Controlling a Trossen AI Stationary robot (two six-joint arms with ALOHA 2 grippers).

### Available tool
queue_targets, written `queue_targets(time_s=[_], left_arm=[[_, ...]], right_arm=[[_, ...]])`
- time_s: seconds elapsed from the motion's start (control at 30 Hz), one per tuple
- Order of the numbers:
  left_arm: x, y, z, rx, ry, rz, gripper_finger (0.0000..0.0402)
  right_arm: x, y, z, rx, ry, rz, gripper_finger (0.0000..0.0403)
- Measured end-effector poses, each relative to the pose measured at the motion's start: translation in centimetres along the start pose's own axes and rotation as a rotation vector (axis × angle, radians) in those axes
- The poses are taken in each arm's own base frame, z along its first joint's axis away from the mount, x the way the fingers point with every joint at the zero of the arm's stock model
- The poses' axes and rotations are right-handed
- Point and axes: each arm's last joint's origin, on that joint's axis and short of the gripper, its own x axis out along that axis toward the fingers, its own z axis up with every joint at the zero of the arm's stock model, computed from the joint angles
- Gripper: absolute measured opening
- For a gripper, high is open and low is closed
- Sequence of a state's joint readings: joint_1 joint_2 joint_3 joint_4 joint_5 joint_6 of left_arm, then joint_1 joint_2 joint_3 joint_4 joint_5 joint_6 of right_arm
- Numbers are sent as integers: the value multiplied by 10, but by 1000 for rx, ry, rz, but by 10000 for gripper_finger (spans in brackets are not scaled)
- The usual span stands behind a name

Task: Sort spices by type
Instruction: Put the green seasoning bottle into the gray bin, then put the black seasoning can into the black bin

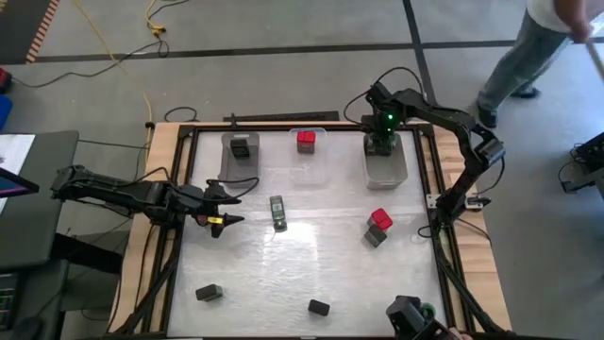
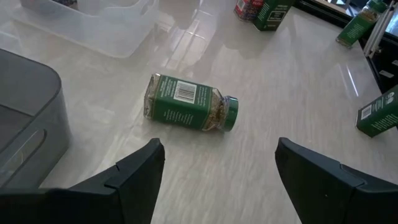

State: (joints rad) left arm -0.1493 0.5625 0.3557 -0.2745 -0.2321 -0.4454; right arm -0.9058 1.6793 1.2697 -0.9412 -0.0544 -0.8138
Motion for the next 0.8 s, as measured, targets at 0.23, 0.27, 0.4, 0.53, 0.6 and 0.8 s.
queue_targets(time_s=[0.23,0.27,0.4,0.53,0.6,0.8], left_arm=[[0,0,0,0,1,0,295],[0,0,0,0,1,0,295],[0,0,0,0,1,1,295],[0,0,0,0,1,1,295],[0,0,0,0,1,1,295],[0,0,0,0,1,0,295]], right_arm=[[-25,5,-3,-34,-52,-58,260],[-30,6,-4,-35,-63,-69,260],[-50,12,-7,-34,-102,-111,260],[-70,20,-11,88,-159,-149,260],[-79,26,-11,169,-189,-157,260],[-104,53,-8,315,-278,-147,260]])
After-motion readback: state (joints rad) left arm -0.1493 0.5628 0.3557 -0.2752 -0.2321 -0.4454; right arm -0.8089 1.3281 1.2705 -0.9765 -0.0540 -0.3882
